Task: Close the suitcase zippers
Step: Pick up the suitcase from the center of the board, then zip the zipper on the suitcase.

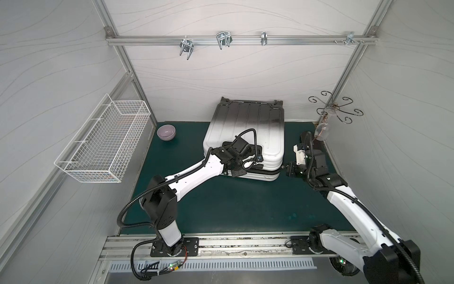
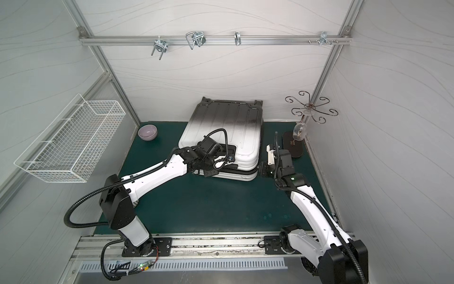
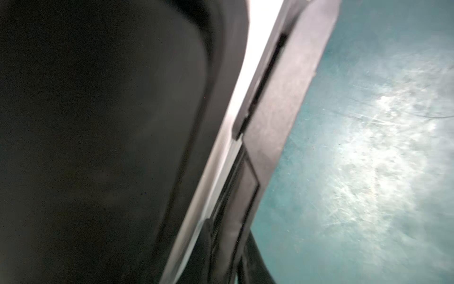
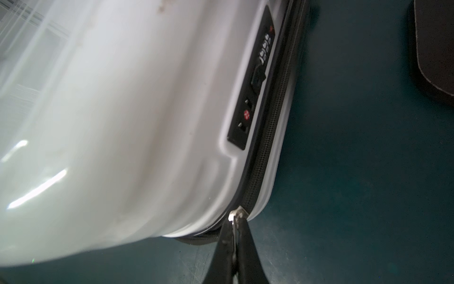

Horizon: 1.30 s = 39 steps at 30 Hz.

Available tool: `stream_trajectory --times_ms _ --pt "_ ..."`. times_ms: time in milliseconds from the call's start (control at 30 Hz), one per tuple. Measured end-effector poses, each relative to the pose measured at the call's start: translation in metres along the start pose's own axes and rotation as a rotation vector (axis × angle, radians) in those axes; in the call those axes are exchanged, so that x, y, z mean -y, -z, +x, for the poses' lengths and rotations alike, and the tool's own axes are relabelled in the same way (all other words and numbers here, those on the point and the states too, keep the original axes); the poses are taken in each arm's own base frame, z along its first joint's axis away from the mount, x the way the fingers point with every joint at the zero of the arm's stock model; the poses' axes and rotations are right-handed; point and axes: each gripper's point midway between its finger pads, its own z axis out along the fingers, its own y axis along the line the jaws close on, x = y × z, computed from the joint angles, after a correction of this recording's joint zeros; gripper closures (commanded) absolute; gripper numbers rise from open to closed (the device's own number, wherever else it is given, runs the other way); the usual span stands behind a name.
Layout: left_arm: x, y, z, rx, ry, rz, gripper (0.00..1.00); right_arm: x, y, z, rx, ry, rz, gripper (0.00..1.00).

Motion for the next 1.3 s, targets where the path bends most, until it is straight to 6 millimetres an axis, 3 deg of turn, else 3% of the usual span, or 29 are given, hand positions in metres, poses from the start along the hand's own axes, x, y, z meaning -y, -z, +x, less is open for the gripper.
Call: stream_trajectory --times_ms 367,467,767,967,1167,1233,1300 --pt "0.000 0.018 -0.026 -0.036 0.092 0.117 1.00 -0.001 0.023 0.016 0.206 0.016 0.048 1.00" --pt "-0.002 0.012 -0.038 -0.033 0.116 0.116 1.00 -0.040 0.019 0.033 0.195 0.068 -0.079 1.00" --pt "0.010 0.010 -0.055 -0.058 0.141 0.157 1.00 -0.075 0.001 0.049 0.242 0.118 -0.075 1.00" --pt "0.018 0.016 -0.075 -0.060 0.209 0.239 1.00 -0.131 -0.023 0.059 0.346 0.160 -0.157 1.00" --pt "0.013 0.028 -0.082 -0.072 0.251 0.259 1.00 -0.161 -0.043 0.054 0.465 0.069 -0.162 1.00" --pt "0.008 0.028 -0.086 -0.064 0.274 0.250 1.00 -0.183 -0.056 0.067 0.477 0.169 -0.184 1.00" --pt "0.016 0.021 -0.091 -0.069 0.272 0.261 1.00 -0.205 -0.063 0.077 0.507 0.256 -0.209 1.00"
